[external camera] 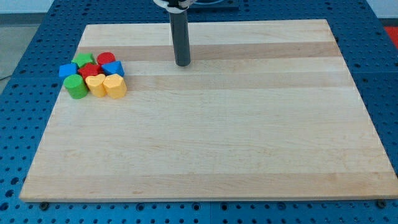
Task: Point your arm at green star
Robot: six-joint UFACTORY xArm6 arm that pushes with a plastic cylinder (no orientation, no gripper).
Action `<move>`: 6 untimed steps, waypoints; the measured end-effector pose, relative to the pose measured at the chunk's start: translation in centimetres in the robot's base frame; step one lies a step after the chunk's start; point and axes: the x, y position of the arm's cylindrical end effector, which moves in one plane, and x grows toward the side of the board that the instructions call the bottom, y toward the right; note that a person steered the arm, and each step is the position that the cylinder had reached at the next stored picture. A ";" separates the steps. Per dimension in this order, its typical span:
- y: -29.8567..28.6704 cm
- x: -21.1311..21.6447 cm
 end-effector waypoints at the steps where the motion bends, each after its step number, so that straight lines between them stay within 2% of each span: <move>1: 0.0 0.0; 2: 0.0 -1.0; 3: -0.2 -6.7; 4: -4.9 -10.6; 5: -13.6 -10.8; 6: -21.0 -7.2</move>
